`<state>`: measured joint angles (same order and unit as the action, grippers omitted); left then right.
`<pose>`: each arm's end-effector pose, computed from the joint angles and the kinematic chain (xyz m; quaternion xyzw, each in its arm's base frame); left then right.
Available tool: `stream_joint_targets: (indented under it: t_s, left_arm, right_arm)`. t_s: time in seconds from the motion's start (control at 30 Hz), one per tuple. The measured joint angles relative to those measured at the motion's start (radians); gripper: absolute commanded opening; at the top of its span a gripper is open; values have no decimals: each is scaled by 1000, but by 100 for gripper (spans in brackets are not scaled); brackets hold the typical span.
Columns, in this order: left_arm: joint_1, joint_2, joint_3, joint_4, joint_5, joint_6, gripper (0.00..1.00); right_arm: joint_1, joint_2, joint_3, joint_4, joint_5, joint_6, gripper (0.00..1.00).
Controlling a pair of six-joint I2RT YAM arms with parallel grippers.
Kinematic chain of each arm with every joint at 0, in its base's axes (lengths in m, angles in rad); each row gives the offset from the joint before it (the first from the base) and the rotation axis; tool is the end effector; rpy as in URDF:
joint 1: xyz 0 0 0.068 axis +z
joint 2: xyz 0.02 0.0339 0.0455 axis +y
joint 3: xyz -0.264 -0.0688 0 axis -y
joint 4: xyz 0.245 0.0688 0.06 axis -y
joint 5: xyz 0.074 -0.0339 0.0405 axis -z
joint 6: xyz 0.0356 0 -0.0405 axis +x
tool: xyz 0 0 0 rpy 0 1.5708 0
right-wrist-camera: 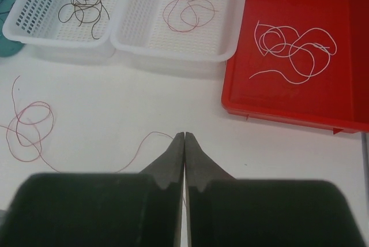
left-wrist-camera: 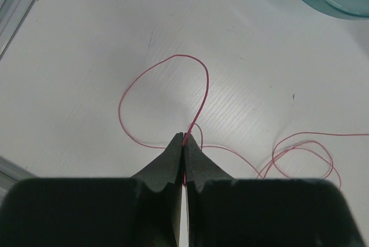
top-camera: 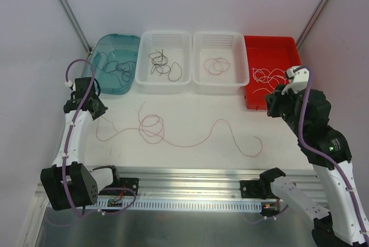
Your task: Untangle the cables
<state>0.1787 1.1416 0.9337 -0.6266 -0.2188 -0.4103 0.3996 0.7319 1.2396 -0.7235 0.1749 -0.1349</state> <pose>0.2302 0.0494 0.2811 -0.3068 0.8761 0.0599 0.3671 0.1084 0.0391 0.4381 -0.1522 0.7631 0.0150 0.6280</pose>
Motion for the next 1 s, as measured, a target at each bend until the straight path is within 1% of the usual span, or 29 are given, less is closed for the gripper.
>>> stream_joint_targets:
  t_s: [0.1,0.2,0.27,0.3,0.33,0.37,0.4,0.43,0.47,0.5,0.53,0.57,0.6,0.67,0.7,0.73,0.83,1.0]
  left_arm:
    - [5,-6,1,-2,28,5,0]
    - [6,-22,1,-5,88,8,0]
    - [6,-30,-3,-5,128,10,1]
    - [6,-34,-9,-3,151,10,5]
    - [6,-39,-19,0,169,11,7]
    - [6,-43,-34,1,188,11,10]
    - [6,-48,-49,0,201,11,18]
    - [6,-55,-66,0,215,14,23]
    - [6,-61,-81,1,224,12,27]
    - [6,-74,-103,-2,242,10,34]
    - [6,-87,-119,-5,254,9,38]
    - [6,-102,-134,-6,272,7,43]
    - [6,-117,-146,-8,283,6,56]
    - [5,-143,-165,-8,312,6,66]
    - [5,-154,-172,-8,325,3,69]
    - [5,-164,-180,-6,335,3,77]
    - [5,-185,-211,2,357,3,84]
    - [5,-192,-283,20,397,1,84]
  right_arm:
    - [-12,33,6,-11,-55,2,1]
    - [-13,81,-10,2,-200,1,1]
    - [-4,113,-59,31,-288,2,9]
    - [10,135,-90,40,-323,3,12]
    - [39,166,-126,53,-347,3,19]
    - [63,191,-153,67,-358,3,22]
    - [97,226,-184,80,-372,2,25]
    - [133,264,-212,95,-379,1,35]
    - [164,301,-236,109,-386,3,39]
    - [197,335,-254,124,-393,2,43]
    - [230,369,-268,145,-394,2,48]
    - [261,403,-272,161,-394,4,50]
    - [296,440,-272,185,-393,3,52]
    - [348,516,-267,238,-381,4,56]
    - [398,559,-262,267,-377,4,58]
    - [431,604,-256,290,-367,4,59]
    - [520,748,-210,339,-338,5,59]
    - [636,970,-94,401,-285,14,59]
